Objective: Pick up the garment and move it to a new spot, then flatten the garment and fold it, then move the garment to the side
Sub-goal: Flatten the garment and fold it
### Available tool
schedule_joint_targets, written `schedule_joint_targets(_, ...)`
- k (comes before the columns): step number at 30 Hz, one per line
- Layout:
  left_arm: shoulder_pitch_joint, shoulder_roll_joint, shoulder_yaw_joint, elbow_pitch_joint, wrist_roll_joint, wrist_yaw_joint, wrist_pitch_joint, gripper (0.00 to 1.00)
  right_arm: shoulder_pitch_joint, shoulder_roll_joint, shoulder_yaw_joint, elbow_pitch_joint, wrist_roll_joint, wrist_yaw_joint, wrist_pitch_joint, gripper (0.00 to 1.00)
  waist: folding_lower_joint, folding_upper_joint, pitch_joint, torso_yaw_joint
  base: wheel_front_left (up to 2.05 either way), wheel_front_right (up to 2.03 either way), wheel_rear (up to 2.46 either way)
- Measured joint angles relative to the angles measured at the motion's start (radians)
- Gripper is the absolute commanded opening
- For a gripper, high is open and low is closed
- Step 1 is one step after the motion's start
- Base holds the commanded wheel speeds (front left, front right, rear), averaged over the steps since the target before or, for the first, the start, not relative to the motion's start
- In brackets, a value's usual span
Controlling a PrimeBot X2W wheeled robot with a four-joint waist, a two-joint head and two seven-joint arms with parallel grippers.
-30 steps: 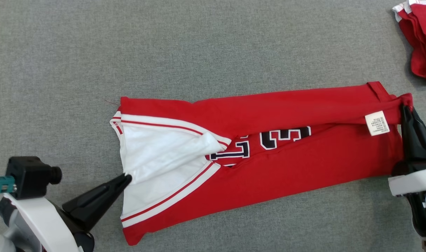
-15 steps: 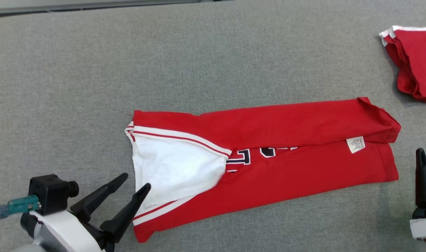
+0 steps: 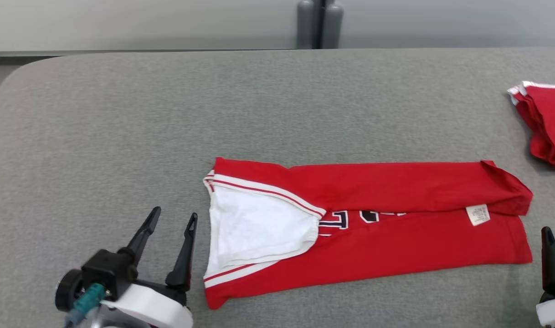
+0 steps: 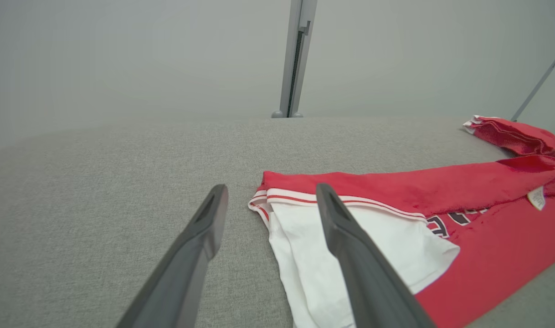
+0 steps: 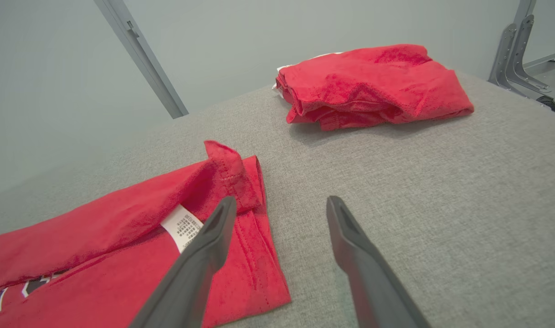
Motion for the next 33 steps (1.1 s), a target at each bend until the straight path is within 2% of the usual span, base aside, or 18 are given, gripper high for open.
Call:
schedule_joint_targets(1,0.046,-0.072,0.055,0.017,0.079,0.003,0.000,1.00,-0.025,0.008,-0.025,0.035,-0.015,0.000,0.021,1.00,0.0000,0.0000,-0.008,0.023,0.00,0.00,0.00)
schedule_joint_targets(4,0.097,-0.158,0.118,0.040,0.188,-0.015,0.000,1.00,-0.064,0.013,-0.064,0.083,-0.038,0.000,0.053,1.00,0.0000,0.0000,-0.015,0.062,0.00,0.00,0.00)
schedule_joint_targets(8,0.142,-0.237,0.174,0.083,0.276,-0.082,0.000,1.00,-0.119,0.014,-0.116,0.153,-0.071,0.000,0.105,1.00,0.0000,0.0000,-0.016,0.112,0.00,0.00,0.00)
schedule_joint_targets(13,0.159,-0.299,0.240,0.126,0.337,-0.161,0.000,1.00,-0.177,0.004,-0.146,0.225,-0.121,0.000,0.166,1.00,0.0000,0.0000,0.002,0.159,0.00,0.00,0.00)
schedule_joint_targets(14,0.165,-0.310,0.248,0.137,0.346,-0.175,0.000,1.00,-0.182,0.004,-0.151,0.242,-0.134,0.000,0.182,0.94,-0.0001,0.0000,0.007,0.166,0.00,0.00,0.00)
schedule_joint_targets(15,0.171,-0.320,0.256,0.145,0.355,-0.189,0.000,1.00,-0.184,0.006,-0.157,0.257,-0.147,0.000,0.198,0.94,-0.0001,0.0000,0.011,0.171,0.00,0.00,0.00)
schedule_joint_targets(16,0.172,-0.329,0.265,0.152,0.363,-0.202,0.000,1.00,-0.186,0.009,-0.163,0.270,-0.157,0.000,0.210,0.76,0.0000,0.0000,0.015,0.176,0.00,0.00,0.00)
schedule_joint_targets(18,0.172,-0.345,0.287,0.163,0.382,-0.223,0.000,1.00,-0.193,0.016,-0.179,0.287,-0.165,0.000,0.236,0.64,0.0000,0.0000,0.019,0.182,0.00,0.00,0.00)
schedule_joint_targets(20,0.175,-0.363,0.309,0.171,0.397,-0.237,0.000,1.00,-0.195,0.035,-0.185,0.286,-0.163,0.000,0.260,0.55,0.0000,0.0000,0.019,0.183,0.00,0.00,0.00)
schedule_joint_targets(22,0.183,-0.375,0.329,0.171,0.414,-0.256,0.000,1.00,-0.194,0.044,-0.150,0.267,-0.149,-0.001,0.295,0.48,0.0000,0.0000,0.017,0.178,0.00,0.00,0.00)
schedule_joint_targets(23,0.187,-0.382,0.339,0.170,0.425,-0.264,0.000,1.00,-0.189,0.046,-0.134,0.257,-0.140,-0.001,0.306,0.33,-0.0001,0.0000,0.017,0.173,0.00,0.00,0.00)
schedule_joint_targets(24,0.191,-0.390,0.349,0.168,0.432,-0.271,0.000,1.00,-0.184,0.045,-0.121,0.246,-0.133,-0.001,0.317,0.07,-0.0001,0.0000,0.016,0.168,0.00,0.00,0.00)
schedule_joint_targets(25,0.194,-0.395,0.357,0.166,0.444,-0.277,0.000,1.00,-0.177,0.042,-0.103,0.236,-0.126,-0.001,0.324,0.07,0.0000,0.0000,0.016,0.161,0.00,0.00,0.00)
schedule_joint_targets(26,0.195,-0.399,0.364,0.166,0.452,-0.286,0.000,1.00,-0.171,0.037,-0.090,0.230,-0.114,-0.001,0.330,0.00,-0.0001,0.0000,0.015,0.155,0.00,0.00,0.00)
schedule_joint_targets(33,0.212,-0.430,0.415,0.168,0.502,-0.331,0.000,1.00,-0.150,-0.005,-0.078,0.194,-0.129,0.002,0.292,0.00,0.0000,0.0000,0.011,0.115,0.00,0.00,0.00)
